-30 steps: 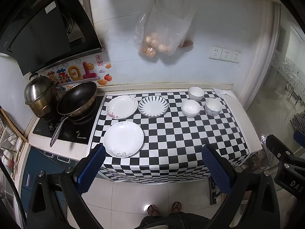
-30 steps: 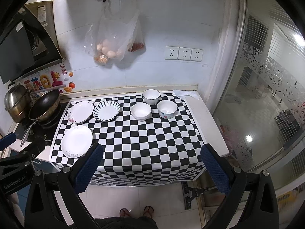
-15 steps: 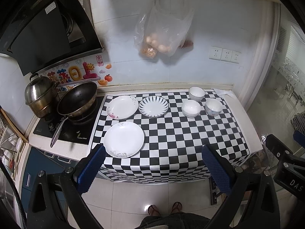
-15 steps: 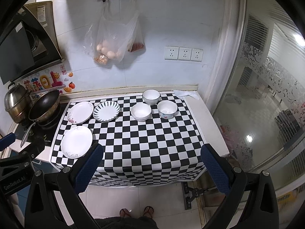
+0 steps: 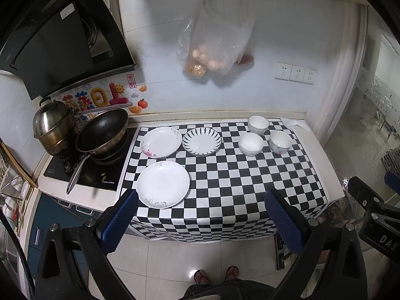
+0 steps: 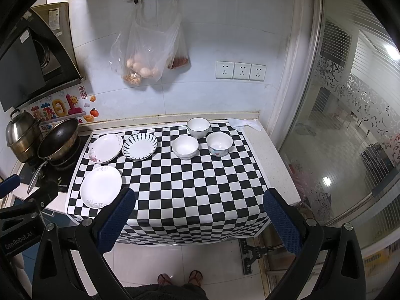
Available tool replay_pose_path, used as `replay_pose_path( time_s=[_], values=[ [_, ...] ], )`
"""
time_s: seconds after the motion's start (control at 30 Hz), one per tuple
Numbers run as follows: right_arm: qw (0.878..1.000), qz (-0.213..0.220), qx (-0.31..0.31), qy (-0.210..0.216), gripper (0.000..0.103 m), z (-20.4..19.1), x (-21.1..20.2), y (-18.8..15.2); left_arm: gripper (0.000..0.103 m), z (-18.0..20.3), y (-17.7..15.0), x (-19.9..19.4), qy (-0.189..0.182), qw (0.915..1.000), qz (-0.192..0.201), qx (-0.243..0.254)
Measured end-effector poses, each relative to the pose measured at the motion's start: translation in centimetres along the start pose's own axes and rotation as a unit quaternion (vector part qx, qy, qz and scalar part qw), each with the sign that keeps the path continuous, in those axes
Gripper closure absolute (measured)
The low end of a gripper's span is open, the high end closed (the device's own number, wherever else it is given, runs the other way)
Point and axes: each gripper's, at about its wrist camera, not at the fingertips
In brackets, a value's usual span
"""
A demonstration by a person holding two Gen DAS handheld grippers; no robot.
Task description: Organize plates and bowls
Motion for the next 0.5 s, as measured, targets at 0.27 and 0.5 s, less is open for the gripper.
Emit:
replay_pose_path(
  time_s=[0.27, 0.5],
  values=[
    [1.0, 0.0, 0.003, 0.003, 0.0, -0.27, 0.06, 0.08, 0.0, -0.01, 0.0, 0.01, 0.0, 1.0, 0.001, 0.001],
    [1.0, -0.003, 0.009, 0.007, 0.0, -0.45, 0.25, 0.02, 0.0, 0.06, -0.09, -0.01, 0.0, 1.0, 0.001, 0.0]
  ],
)
Point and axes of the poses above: each gripper's, at about its wrist camera, not at the fingertips, and x roughly the way its jaws point, z to its right, y to its top, and after that the axes turned 12 degrees about y, right-handed
